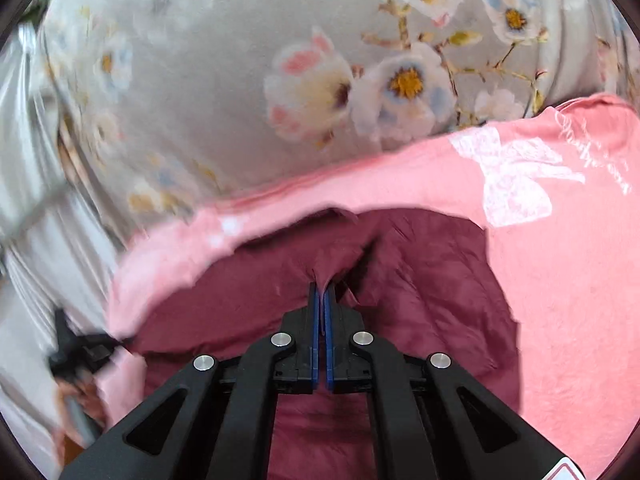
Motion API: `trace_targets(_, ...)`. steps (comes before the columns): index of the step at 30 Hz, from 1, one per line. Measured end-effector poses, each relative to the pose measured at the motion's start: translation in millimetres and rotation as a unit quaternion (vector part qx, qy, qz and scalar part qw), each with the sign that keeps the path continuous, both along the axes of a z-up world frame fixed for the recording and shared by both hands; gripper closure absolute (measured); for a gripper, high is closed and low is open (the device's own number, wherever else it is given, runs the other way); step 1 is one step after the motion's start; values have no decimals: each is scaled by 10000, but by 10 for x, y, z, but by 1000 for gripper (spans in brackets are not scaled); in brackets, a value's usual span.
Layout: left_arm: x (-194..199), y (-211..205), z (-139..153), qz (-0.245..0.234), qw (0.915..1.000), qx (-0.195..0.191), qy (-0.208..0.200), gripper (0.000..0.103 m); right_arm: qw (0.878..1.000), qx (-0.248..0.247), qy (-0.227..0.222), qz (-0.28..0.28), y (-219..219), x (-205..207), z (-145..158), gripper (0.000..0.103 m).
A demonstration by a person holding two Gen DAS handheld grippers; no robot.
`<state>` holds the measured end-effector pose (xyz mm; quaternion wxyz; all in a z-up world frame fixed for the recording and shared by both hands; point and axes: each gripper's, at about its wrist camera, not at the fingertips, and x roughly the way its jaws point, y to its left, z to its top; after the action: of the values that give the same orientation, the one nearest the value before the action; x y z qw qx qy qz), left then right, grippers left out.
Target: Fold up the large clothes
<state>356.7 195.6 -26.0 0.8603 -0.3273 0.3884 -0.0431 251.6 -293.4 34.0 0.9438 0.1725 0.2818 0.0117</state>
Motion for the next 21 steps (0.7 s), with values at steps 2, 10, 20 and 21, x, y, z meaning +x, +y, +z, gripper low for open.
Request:
trace_targets(2,-22,-34,-75,-11,9994,329,64,102,9987,-310,411,-38,33,82,-253,102)
trace_targets(10,-1,-100,-464,11,9970,693,353,102,9930,-321,1135,-7,84,190,-886,102)
trace_targets(20,-115,-214,-401,-83,9906,1352,195,97,9924,-380,1165,60,79,128,-857,92)
trace_targets(21,-177,-226,-311,-142,9882,1518,128,97,9933,-422,1075,45,81,69,-783,91)
